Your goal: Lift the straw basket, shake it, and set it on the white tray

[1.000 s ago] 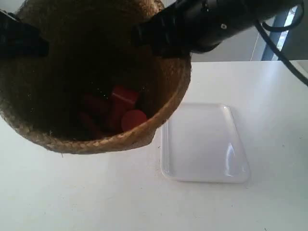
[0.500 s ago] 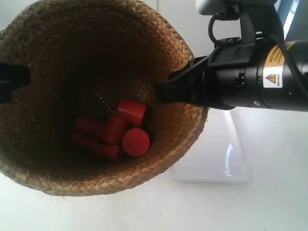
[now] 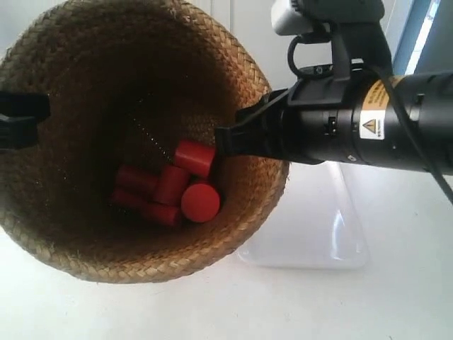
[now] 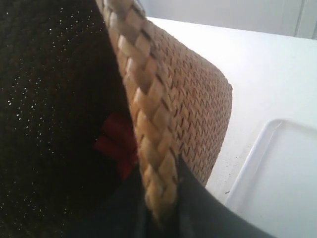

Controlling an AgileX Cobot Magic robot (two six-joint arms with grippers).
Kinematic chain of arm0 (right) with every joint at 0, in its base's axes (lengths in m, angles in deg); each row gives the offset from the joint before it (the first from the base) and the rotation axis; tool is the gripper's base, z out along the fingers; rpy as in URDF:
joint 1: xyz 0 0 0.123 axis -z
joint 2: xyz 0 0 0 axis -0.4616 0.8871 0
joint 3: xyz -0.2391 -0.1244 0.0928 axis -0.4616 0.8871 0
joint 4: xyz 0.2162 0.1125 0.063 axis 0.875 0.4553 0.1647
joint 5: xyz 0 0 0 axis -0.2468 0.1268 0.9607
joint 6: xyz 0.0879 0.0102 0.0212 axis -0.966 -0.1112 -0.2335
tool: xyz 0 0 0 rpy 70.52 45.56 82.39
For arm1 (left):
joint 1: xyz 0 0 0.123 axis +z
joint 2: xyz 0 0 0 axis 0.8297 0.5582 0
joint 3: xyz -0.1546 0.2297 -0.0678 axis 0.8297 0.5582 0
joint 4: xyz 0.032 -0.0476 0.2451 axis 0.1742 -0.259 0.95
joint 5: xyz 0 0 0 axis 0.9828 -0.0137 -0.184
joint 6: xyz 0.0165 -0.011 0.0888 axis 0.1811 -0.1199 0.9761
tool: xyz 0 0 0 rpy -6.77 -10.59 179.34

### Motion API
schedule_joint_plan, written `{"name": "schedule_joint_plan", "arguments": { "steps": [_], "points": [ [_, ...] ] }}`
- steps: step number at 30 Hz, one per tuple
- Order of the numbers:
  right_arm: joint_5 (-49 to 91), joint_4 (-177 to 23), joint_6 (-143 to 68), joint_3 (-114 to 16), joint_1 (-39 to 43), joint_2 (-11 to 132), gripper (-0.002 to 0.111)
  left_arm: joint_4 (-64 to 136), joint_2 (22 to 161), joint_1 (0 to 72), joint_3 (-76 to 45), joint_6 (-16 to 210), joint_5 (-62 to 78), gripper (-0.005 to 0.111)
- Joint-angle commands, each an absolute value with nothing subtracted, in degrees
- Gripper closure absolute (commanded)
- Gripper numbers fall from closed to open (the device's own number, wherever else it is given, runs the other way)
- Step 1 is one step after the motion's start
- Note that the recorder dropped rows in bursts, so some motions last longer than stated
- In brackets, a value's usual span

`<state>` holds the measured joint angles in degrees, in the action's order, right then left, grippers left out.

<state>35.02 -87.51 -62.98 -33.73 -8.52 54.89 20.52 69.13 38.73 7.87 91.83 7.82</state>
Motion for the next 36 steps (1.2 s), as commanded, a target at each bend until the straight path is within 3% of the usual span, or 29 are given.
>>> {"name": "schedule_joint_plan", "arguments": {
  "steps": [1,5,9,12,15,19,21,24,26,30,32,36],
  "points": [
    [36.09,-81.21,-62.58,-33.96,-10.92,49.93,0.108,20.01,64.58,38.61,5.48,91.57,14.78,0.107],
    [30.82,-84.58,-59.92,-33.48,-13.41,46.14,0.108,20.49,60.84,38.61,5.63,93.8,14.58,0.107],
    [27.24,-93.07,-58.26,-31.68,-8.46,55.25,0.108,20.62,68.05,38.77,8.87,96.88,6.65,0.107],
    [36.43,-85.91,-62.14,-34.68,-7.65,57.34,0.108,19.42,68.36,37.66,4.61,92.85,13.71,0.107],
    [35.45,-82.81,-58.88,-36.29,-11.66,51.51,0.108,20.0,63.42,35.06,0.04,96.46,20.22,0.107],
    [25.31,-91.7,-56.7,-34.17,-10.75,52.34,0.108,22.83,65.37,35.62,3.76,101.88,9.23,0.107],
    [28.31,-91.6,-57.23,-34.11,-6.65,57.95,0.108,22.67,70.34,36.72,5.6,98.76,6.39,0.107],
    [40.84,-83.44,-60.15,-38.11,-6.82,57.38,0.108,22.63,71.25,36.21,1.2,94.98,20.27,0.107],
    [41.44,-81.19,-57.16,-39.08,-9.66,51.91,0.108,22.63,68.0,34.88,-1.68,96.03,26.43,0.107],
    [27.04,-90.59,-54.74,-36.23,-10.44,49.11,0.108,23.82,67.58,34.21,2.22,96.25,10.28,0.107],
    [29.86,-91.6,-55.39,-35.84,-7.17,53.4,0.108,23.82,71.72,34.21,4.52,96.25,3.34,0.107],
    [44.24,-85.19,-57.31,-39.44,-8.37,52.12,0.108,22.86,69.39,32.33,-0.46,95.34,18.6,0.107]
  ]
}}
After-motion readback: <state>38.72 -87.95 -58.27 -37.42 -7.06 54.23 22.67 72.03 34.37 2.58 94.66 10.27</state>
